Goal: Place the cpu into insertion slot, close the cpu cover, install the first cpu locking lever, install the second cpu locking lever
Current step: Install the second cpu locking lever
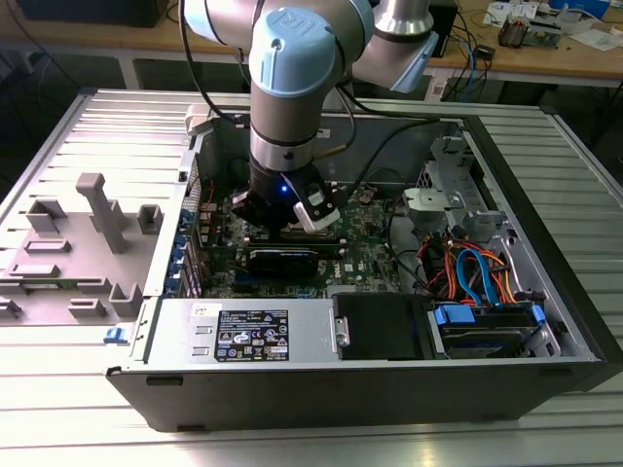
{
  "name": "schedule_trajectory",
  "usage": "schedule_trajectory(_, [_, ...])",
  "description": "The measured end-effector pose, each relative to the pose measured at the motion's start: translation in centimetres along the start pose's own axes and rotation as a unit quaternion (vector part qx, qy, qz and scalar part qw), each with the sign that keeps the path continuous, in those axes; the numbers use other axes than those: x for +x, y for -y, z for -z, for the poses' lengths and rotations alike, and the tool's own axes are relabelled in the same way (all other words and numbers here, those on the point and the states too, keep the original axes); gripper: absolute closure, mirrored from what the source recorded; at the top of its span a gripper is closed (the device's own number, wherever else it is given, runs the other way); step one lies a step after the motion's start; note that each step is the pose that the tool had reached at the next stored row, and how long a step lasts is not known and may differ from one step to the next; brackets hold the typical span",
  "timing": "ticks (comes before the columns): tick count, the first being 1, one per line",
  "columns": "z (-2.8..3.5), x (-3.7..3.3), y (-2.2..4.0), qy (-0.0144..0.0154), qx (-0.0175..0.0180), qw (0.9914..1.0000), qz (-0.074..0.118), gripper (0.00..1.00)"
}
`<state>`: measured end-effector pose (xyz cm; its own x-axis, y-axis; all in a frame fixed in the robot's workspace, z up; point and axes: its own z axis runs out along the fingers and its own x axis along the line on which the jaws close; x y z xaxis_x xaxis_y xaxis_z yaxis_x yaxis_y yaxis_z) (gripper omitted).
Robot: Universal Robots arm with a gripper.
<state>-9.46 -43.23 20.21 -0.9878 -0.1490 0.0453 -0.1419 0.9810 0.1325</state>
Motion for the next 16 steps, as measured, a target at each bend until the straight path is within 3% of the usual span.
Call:
schedule_trajectory(3, [-0.02, 0.03, -0.11, 0.0003, -0.0018, 1.0, 0.0, 0.89])
schedule_trajectory(10, [0.08, 0.04, -0.28, 0.0004, -0.0022, 1.0, 0.0, 0.89])
schedule_trajectory(12, [0.32, 0.06, -0.33, 0.0005, -0.0023, 1.0, 0.0, 0.89])
schedule_trajectory(16, [1.55, 0.12, -0.49, 0.0003, -0.0021, 1.0, 0.0, 0.89])
